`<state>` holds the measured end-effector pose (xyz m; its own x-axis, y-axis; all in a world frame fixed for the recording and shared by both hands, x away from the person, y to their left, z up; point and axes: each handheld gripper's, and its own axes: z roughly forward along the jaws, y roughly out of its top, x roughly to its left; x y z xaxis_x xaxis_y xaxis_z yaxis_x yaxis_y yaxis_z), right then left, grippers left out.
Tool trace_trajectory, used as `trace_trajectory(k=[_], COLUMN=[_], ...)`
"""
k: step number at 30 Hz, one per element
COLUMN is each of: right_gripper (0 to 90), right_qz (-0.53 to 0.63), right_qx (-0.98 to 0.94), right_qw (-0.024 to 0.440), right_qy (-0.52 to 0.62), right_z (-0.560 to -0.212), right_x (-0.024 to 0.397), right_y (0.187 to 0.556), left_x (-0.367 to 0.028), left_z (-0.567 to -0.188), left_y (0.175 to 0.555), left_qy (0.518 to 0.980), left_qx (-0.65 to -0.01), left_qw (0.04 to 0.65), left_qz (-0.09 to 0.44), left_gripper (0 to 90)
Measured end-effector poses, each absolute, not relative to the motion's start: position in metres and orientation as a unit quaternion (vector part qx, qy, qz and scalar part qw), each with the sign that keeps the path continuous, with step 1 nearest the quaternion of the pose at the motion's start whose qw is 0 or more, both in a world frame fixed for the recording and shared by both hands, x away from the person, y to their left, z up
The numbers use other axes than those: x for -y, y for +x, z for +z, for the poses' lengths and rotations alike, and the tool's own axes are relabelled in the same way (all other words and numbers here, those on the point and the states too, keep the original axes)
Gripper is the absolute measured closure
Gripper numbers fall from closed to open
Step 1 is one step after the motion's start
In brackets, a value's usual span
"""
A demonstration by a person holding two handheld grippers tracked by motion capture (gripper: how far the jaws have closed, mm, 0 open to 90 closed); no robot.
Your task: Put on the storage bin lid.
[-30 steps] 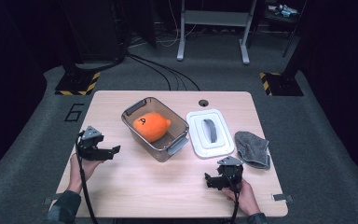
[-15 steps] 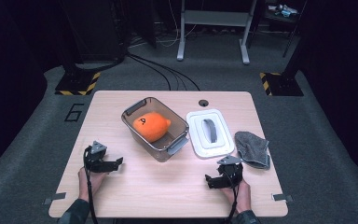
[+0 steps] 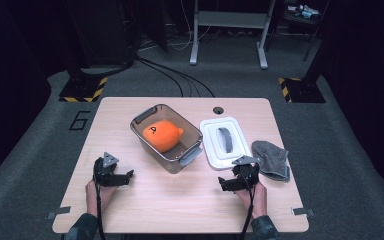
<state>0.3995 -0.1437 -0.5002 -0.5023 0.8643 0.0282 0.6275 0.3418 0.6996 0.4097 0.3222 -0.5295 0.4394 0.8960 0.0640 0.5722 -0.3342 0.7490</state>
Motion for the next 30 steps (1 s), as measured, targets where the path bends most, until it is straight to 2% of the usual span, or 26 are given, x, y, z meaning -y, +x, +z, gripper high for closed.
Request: trace_trajectory(k=[3, 19, 24, 26, 29, 30], right_gripper=[1.3, 3.4, 7.0, 9.8, 11.6, 14.6], right_qz=[0.335, 0.317, 0.315, 0.302, 0.302, 0.306], right_qx=[-0.798, -0.792, -0.788, -0.791, -0.789, -0.785], right_qw=[0.185, 0.178, 0.165, 0.179, 0.172, 0.17], right_qy=[0.466, 0.491, 0.503, 0.501, 0.506, 0.512], right_z=[-0.495, -0.48, -0.48, -0.481, -0.481, -0.481], right_x=[0.142, 0.14, 0.141, 0.138, 0.136, 0.136], right_y=[0.407, 0.461, 0.478, 0.484, 0.489, 0.494], left_x=[-0.323, -0.323, -0.323, -0.323, -0.323, -0.323], left_z=[-0.529, -0.531, -0.53, -0.53, -0.53, -0.53], left_y=[0.41, 0.41, 0.41, 0.41, 0.41, 0.41], left_qy=[0.781, 0.777, 0.78, 0.779, 0.78, 0.781], left_qx=[-0.474, -0.476, -0.473, -0.474, -0.472, -0.472], left_qw=[0.337, 0.344, 0.341, 0.341, 0.341, 0.341], left_qz=[0.229, 0.227, 0.228, 0.228, 0.228, 0.227], left_gripper=[11.6, 11.6, 11.6, 11.6, 11.6, 11.6])
